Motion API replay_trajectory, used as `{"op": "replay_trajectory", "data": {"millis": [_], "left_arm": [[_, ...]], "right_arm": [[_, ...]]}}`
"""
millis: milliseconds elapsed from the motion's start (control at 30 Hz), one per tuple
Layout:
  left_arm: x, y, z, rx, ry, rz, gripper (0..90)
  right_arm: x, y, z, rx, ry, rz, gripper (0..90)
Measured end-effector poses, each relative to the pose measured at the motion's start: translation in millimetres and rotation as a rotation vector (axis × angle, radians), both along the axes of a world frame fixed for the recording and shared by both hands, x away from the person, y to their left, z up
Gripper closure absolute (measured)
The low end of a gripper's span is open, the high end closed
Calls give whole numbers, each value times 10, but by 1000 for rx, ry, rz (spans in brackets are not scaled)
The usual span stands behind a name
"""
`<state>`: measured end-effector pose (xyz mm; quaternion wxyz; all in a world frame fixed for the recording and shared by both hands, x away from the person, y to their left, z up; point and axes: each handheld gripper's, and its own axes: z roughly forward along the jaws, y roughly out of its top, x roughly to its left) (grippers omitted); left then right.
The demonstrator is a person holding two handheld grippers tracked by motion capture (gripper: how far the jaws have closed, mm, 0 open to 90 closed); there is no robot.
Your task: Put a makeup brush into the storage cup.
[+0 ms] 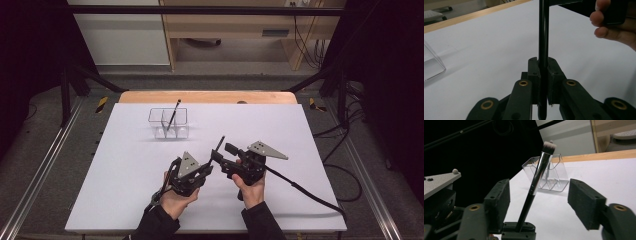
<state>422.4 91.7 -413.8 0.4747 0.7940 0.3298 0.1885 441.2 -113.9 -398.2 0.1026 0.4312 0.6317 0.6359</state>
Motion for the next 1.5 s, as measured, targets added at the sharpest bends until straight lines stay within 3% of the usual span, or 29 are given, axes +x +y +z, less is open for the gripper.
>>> {"op": "replay_trajectory", "data": {"millis": [367, 667, 933, 1200, 1333, 1500], "left_arm": [[-16, -20, -2, 8, -7, 3, 827], [-31, -31, -23, 8, -9, 1, 827], [-31, -14, -18, 6, -3, -13, 817], [-23, 14, 34, 35, -48, -20, 489], [-17, -5, 91, 27, -59, -20, 437], [-22, -65, 160, 27, -63, -29, 459]], "right_arm": [[16, 14, -5, 43, 43, 13, 603], [14, 12, -2, 63, 49, 28, 790], [10, 13, 0, 98, 49, 66, 837], [10, -12, 27, 70, 29, 65, 840], [0, -8, 10, 39, 17, 71, 841], [-7, -5, 4, 28, 2, 74, 841]]}}
